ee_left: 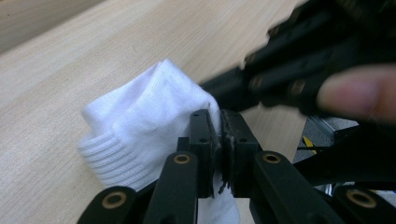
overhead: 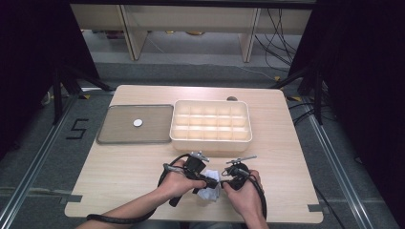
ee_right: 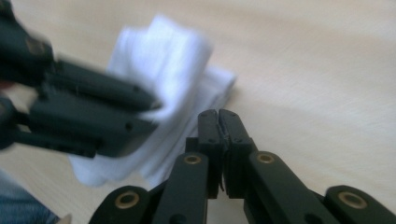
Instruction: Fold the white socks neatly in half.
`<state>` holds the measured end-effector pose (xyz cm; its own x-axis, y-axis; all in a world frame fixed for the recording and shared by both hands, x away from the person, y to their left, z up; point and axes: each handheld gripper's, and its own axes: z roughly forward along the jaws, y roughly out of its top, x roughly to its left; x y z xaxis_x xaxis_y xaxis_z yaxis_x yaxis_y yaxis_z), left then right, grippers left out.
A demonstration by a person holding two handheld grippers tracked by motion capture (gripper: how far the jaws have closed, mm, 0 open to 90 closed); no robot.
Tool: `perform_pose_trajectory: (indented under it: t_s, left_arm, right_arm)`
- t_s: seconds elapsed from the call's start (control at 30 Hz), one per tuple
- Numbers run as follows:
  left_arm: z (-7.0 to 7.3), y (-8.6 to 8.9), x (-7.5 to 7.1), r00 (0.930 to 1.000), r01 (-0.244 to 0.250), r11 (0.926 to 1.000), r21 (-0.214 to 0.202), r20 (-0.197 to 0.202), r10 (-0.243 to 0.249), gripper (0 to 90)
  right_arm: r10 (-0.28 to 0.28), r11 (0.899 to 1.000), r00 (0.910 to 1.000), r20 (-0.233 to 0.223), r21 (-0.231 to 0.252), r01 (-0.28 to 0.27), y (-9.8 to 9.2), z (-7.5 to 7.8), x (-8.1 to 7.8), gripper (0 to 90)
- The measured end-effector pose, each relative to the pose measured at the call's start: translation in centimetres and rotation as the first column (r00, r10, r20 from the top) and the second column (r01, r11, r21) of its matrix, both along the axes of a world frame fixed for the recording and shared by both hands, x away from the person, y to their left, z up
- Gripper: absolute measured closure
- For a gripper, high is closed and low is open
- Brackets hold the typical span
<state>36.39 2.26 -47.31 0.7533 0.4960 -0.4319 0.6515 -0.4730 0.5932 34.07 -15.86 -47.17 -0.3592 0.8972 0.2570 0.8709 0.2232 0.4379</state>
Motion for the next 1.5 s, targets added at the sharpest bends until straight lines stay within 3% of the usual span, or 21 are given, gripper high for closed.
perform_pose_trajectory:
  t_s: [0.13,0.3,0.33,0.47,0.5,0.57,0.6,0.67,0.7,0.77,0.8,0.97,1.07,1.1,1.13,1.23,1.27,1.33,1.37,1.4,1.5]
  left_arm:
    - [0.1,-0.1,0.0,1.0,0.002,0.9999,0.016,0.003,-0.002,82.7]
    - [-0.1,-0.1,0.0,0.9999,0.006,1.0,0.004,0.012,-0.006,82.5]
    - [0.0,-0.1,0.0,0.9999,0.008,0.9997,0.023,0.009,-0.008,82.5]
    - [0.0,-0.2,-0.1,1.0,0.006,0.9998,0.021,0.006,-0.006,82.4]
    - [0.0,-0.2,-0.1,1.0,0.005,0.9998,0.02,0.005,-0.005,82.4]
    - [0.0,-0.2,-0.1,1.0,-0.004,0.9999,0.012,0.003,0.004,82.4]
    - [0.1,0.0,0.1,0.9994,0.031,0.9987,0.039,0.013,-0.032,82.4]
    - [0.1,-0.1,0.0,0.9995,0.027,0.9989,0.039,0.012,-0.028,82.3]
    - [0.0,-0.1,0.0,0.9996,0.024,0.9991,0.035,0.014,-0.024,82.3]
    - [0.0,-0.1,0.0,0.9997,0.021,0.9992,0.033,0.01,-0.021,82.2]
    - [0.0,-0.1,0.0,0.9997,0.022,0.9992,0.034,0.012,-0.022,82.2]
    - [0.0,0.0,0.1,0.9991,0.036,0.9984,0.043,0.019,-0.037,81.9]
    - [-0.3,-0.1,0.0,0.9992,0.025,0.9996,0.015,0.03,-0.026,81.7]
    - [-0.3,-0.2,-0.1,0.9992,0.021,0.9998,0.007,0.035,-0.021,81.5]
    - [0.0,-0.1,0.0,0.999,0.038,0.9986,0.036,0.023,-0.039,81.0]
    - [0.0,-0.2,-0.2,0.9996,0.02,0.9997,0.01,0.018,-0.02,77.2]
    - [0.1,-0.2,-0.3,0.9996,0.023,0.9995,0.021,0.017,-0.023,74.9]
    - [0.3,0.0,-0.7,0.9995,0.015,0.9999,0.002,0.028,-0.015,72.5]
    - [0.5,0.1,-0.9,0.9992,0.02,0.9997,0.014,0.036,-0.02,71.6]
    - [0.5,0.3,-1.1,0.9989,0.024,0.9997,-0.008,0.04,-0.023,71.0]
    - [0.9,0.8,-1.7,0.9965,0.034,0.9994,0.003,0.076,-0.034,70.7]
  right_arm:
    - [-0.013,1.0,0.9976,0.068,0.019,0.011,-1.0,1.5,0.6,83.4]
    - [-0.027,0.998,0.9965,0.079,0.052,0.023,-1.0,2.5,1.2,80.1]
    - [-0.019,0.997,0.997,0.076,0.071,0.013,-0.9,2.6,1.3,79.4]
    - [0.015,0.996,0.9975,0.07,0.089,-0.021,-0.4,2.4,1.5,76.6]
    - [-0.019,0.994,0.9989,0.042,0.107,0.015,0.1,2.6,1.3,75.7]
    - [-0.002,0.993,0.999,0.045,0.116,-0.003,0.2,2.6,1.6,74.9]
    - [0.01,0.996,0.9979,0.065,0.092,-0.016,0.1,2.5,1.7,74.9]
    - [0.003,0.991,0.9994,0.035,0.135,-0.008,0.5,2.6,1.7,74.9]
    - [0.017,0.993,0.9987,0.048,0.118,-0.023,0.4,2.5,1.8,74.9]
    - [0.001,0.992,0.9998,0.022,0.124,-0.003,0.7,2.6,1.7,75.0]
    - [0.031,0.994,0.9983,0.05,0.103,-0.036,0.5,2.3,1.9,75.1]
    - [0.022,0.993,0.9997,-0.005,0.118,-0.021,0.7,1.7,2.1,77.6]
    - [0.054,0.993,0.9985,0.009,0.107,-0.055,0.6,1.4,2.1,83.2]
    - [0.042,0.991,0.9991,-0.007,0.124,-0.041,0.7,1.6,2.0,84.0]
    - [0.042,0.991,0.9991,-0.007,0.124,-0.041,0.7,1.6,2.0,84.5]
    - [0.036,0.993,0.9994,-0.003,0.112,-0.035,0.7,1.4,2.0,85.1]
    - [0.041,0.994,0.9992,0.003,0.104,-0.041,0.6,1.3,2.1,85.1]
    - [0.039,0.994,0.9992,0.005,0.104,-0.04,0.5,1.2,2.2,85.2]
    - [0.043,0.994,0.9991,0.006,0.103,-0.043,0.4,1.2,2.2,85.2]
    - [0.043,0.994,0.9991,0.007,0.105,-0.043,0.4,1.1,2.2,85.2]
    - [0.036,0.993,0.9993,-0.003,0.115,-0.036,0.5,1.1,2.1,85.2]
